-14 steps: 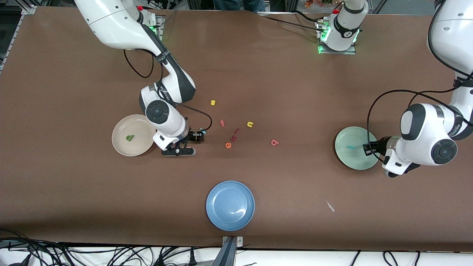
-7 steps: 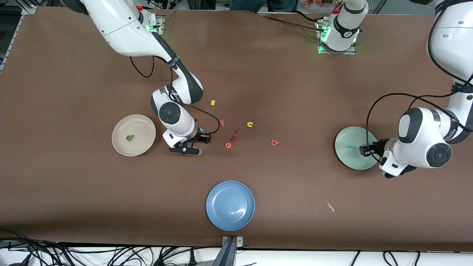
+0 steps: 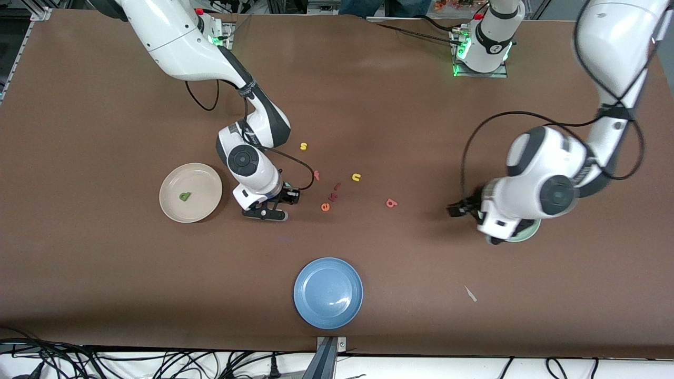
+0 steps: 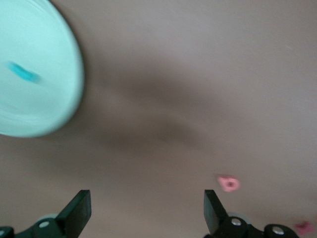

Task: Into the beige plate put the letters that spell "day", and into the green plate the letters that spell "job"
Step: 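Place the blue o on the green plate while the right gripper grasps d, then grasp the pink g with the left gripper while the right gripper carries d, then place the pink g on the green plate while the right gripper releases d, then grasp the cyan y with the right gripper while the left gripper retracts, then carry the cyan y to the cream plate with the right gripper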

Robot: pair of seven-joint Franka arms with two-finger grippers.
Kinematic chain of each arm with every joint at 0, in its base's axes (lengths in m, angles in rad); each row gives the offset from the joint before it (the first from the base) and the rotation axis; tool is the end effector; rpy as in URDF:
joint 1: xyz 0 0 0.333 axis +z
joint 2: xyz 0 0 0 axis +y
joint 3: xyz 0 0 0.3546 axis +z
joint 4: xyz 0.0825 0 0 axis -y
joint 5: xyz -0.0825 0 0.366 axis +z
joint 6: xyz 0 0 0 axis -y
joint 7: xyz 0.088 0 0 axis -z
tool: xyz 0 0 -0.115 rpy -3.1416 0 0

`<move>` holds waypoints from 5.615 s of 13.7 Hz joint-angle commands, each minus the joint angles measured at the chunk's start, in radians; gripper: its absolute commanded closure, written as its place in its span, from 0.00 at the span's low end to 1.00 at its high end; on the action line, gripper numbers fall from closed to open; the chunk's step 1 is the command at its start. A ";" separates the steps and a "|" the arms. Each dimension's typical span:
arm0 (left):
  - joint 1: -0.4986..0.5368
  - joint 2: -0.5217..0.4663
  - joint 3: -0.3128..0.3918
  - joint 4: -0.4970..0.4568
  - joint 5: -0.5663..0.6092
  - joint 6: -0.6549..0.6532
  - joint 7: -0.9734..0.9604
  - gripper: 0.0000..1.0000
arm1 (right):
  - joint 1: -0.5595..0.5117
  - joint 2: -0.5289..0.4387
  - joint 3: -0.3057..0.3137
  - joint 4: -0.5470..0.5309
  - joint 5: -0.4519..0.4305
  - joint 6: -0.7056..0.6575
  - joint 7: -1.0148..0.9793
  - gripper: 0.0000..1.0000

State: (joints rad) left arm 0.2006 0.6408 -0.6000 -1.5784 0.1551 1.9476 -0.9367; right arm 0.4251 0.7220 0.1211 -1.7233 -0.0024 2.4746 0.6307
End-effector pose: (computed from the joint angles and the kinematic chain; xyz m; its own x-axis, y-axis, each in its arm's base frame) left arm 0.6497 -0.1882 0.3349 0.8305 0.4920 -0.2614 0.5096 -0.8604 -0.0005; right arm 0.5917 0.3474 0.2072 0.9934 -0.1129 -0.0195 -0.1141 -0.9900 -0.0827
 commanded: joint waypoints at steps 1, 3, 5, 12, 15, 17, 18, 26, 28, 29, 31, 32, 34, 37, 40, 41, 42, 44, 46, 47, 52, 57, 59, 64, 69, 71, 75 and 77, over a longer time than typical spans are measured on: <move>-0.100 0.080 0.017 0.006 0.001 0.173 -0.214 0.01 | 0.007 -0.004 -0.008 -0.041 -0.010 0.015 0.015 0.72; -0.202 0.117 0.089 0.005 0.032 0.252 -0.344 0.01 | 0.007 -0.012 -0.008 -0.042 -0.010 0.009 0.011 0.77; -0.292 0.158 0.164 0.006 0.032 0.255 -0.416 0.01 | 0.007 -0.022 -0.008 -0.047 -0.011 0.006 0.004 0.81; -0.339 0.204 0.189 0.008 0.027 0.289 -0.450 0.30 | -0.141 -0.234 -0.031 -0.106 -0.013 -0.241 -0.372 0.80; -0.351 0.209 0.189 0.008 0.034 0.289 -0.477 0.58 | -0.216 -0.350 -0.057 -0.240 -0.013 -0.241 -0.567 0.80; -0.369 0.215 0.189 0.008 0.037 0.289 -0.496 0.79 | -0.239 -0.384 -0.093 -0.294 -0.013 -0.238 -0.653 0.78; -0.369 0.215 0.189 0.008 0.037 0.289 -0.495 0.91 | -0.247 -0.391 -0.104 -0.308 -0.013 -0.235 -0.684 0.78; -0.157 0.007 0.160 0.034 -0.014 0.027 -0.143 1.00 | -0.252 -0.372 -0.057 -0.312 -0.004 -0.200 -0.555 0.14; -0.055 -0.058 0.157 0.032 -0.042 -0.103 0.072 1.00 | -0.232 -0.337 0.000 -0.299 -0.007 -0.154 -0.398 0.14; -0.006 -0.068 0.157 0.029 -0.042 -0.168 0.175 1.00 | -0.194 -0.314 0.008 -0.283 -0.007 -0.128 -0.337 0.14; 0.071 -0.069 0.161 0.005 -0.023 -0.194 0.322 1.00 | -0.125 -0.268 0.011 -0.246 -0.007 -0.089 -0.231 0.14; 0.104 -0.063 0.163 -0.023 0.000 -0.190 0.384 1.00 | -0.085 -0.239 0.011 -0.222 -0.007 -0.073 -0.168 0.14; 0.160 -0.043 0.161 -0.072 0.078 -0.152 0.464 1.00 | -0.019 -0.175 0.011 -0.170 -0.013 -0.030 -0.064 0.14; 0.204 -0.029 0.163 -0.156 0.084 -0.034 0.487 0.78 | 0.029 -0.127 0.011 -0.116 -0.021 -0.019 -0.011 0.14; 0.206 -0.036 0.161 -0.147 0.084 -0.035 0.493 0.04 | 0.032 -0.092 0.011 -0.116 -0.062 0.042 0.003 0.16; 0.206 -0.049 0.160 -0.137 0.083 -0.039 0.510 0.01 | 0.032 -0.084 0.009 -0.116 -0.068 0.056 0.003 0.17; 0.207 -0.076 0.158 -0.126 0.077 -0.045 0.528 0.01 | 0.032 -0.081 0.011 -0.116 -0.068 0.058 0.004 0.19; 0.206 -0.134 0.155 -0.083 0.067 -0.088 0.562 0.01 | 0.032 -0.078 0.011 -0.116 -0.068 0.060 0.006 0.21; 0.201 -0.179 0.151 -0.004 0.066 -0.166 0.611 0.01 | 0.037 -0.078 0.011 -0.116 -0.071 0.060 0.026 0.21; 0.201 -0.199 0.138 0.032 0.066 -0.197 0.643 0.01 | 0.040 -0.078 0.009 -0.116 -0.071 0.060 0.027 0.21; 0.206 -0.272 0.121 0.165 0.066 -0.320 0.742 0.01 | 0.049 -0.058 0.009 -0.124 -0.076 0.090 0.050 0.23; 0.215 -0.312 0.124 0.175 0.032 -0.352 0.845 0.00 | 0.052 -0.056 0.008 -0.130 -0.082 0.092 0.052 0.40; 0.215 -0.325 0.127 0.175 0.014 -0.351 0.845 0.00 | 0.052 -0.056 0.008 -0.130 -0.082 0.092 0.052 0.54; 0.085 -0.343 0.220 0.176 0.012 -0.354 0.843 0.00 | 0.052 -0.058 0.005 -0.131 -0.083 0.089 0.047 0.76; -0.130 -0.414 0.500 0.129 -0.132 -0.351 0.900 0.00 | 0.002 -0.131 0.003 -0.130 -0.083 -0.008 -0.076 0.76; -0.129 -0.412 0.500 0.118 -0.131 -0.317 0.900 0.01 | -0.064 -0.189 0.002 -0.131 -0.083 -0.103 -0.214 0.76; -0.113 -0.437 0.500 0.073 -0.123 -0.245 0.900 0.00 | -0.184 -0.311 -0.034 -0.209 -0.083 -0.209 -0.521 0.76; -0.110 -0.437 0.499 0.074 -0.108 -0.245 0.901 0.00 | -0.222 -0.361 -0.067 -0.274 -0.083 -0.209 -0.636 0.76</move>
State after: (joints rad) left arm 0.0860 0.2425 -0.1051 -1.4680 0.0522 1.6874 -0.0647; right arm 0.2286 0.4360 0.0697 -1.8963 -0.0760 2.2603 0.0887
